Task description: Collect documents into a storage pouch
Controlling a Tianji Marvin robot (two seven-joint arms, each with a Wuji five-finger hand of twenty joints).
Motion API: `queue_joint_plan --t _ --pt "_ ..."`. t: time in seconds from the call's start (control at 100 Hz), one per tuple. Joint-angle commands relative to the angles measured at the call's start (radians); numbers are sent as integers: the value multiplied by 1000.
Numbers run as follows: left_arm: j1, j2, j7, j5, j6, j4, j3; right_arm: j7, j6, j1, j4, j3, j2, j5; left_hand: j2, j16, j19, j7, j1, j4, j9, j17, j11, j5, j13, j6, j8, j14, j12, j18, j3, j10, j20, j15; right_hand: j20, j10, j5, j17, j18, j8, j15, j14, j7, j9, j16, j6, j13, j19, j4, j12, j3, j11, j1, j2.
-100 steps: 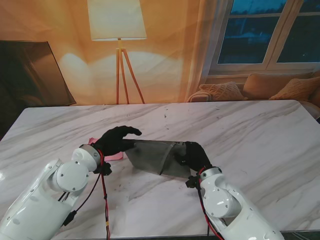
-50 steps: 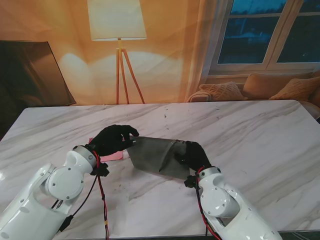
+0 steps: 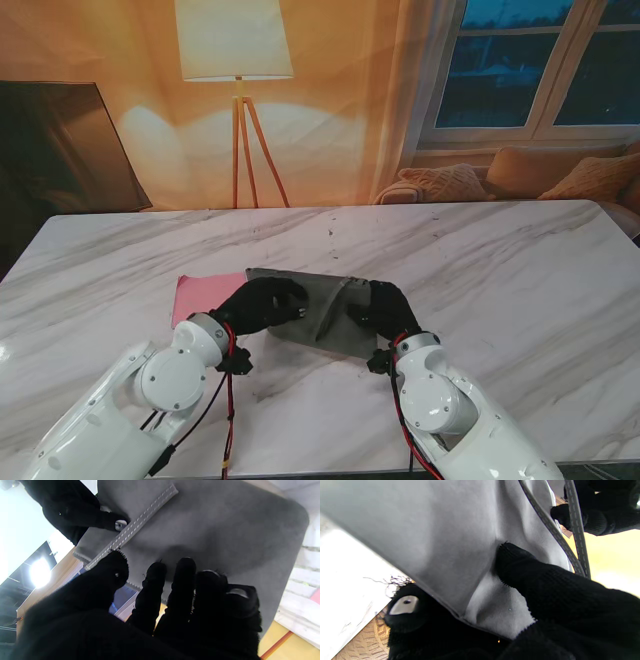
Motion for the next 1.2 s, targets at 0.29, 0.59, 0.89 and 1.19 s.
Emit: queue_joint_plan --t 0.29,0.59,0.89,1.19 --pt "-48 -29 32 -25 -9 92 87 16 -10 -2 -1 -10 -5 8 -100 -97 364 59 -85 -28 234 388 186 83 293 58 -7 45 29 -174 65 -34 -355 222 -24 29 110 36 -57 34 151 -76 134 -17 37 -22 110 119 18 1 -24 20 83 123" --pt "-88 -42 72 -17 -38 148 138 22 -13 -5 -8 -16 -6 24 -204 -167 512 224 -58 -83 360 567 282 152 461 30 22 -32 26 -248 146 -94 -574 315 -37 29 109 45 -59 32 151 -78 134 -14 30 -23 118 125 18 0 -26 20 81 123" --pt "-91 -54 96 -41 -27 161 157 24 -17 -8 -11 -15 -7 34 -266 -186 509 386 158 -155 392 565 289 195 464 -52 -100 -4 34 -224 168 -100 -568 311 -46 25 109 47 -61 31 149 -81 134 -12 25 -26 119 127 18 -3 -29 17 80 126" --pt "-53 -55 103 -66 -11 124 127 30 -12 -22 -18 -3 -4 37 -175 -90 72 390 246 -118 250 91 -71 227 73 -75 -110 138 147 -21 173 -25 -232 -45 -54 21 123 48 -64 35 148 -84 140 -11 20 -37 120 129 19 -4 -28 14 82 120"
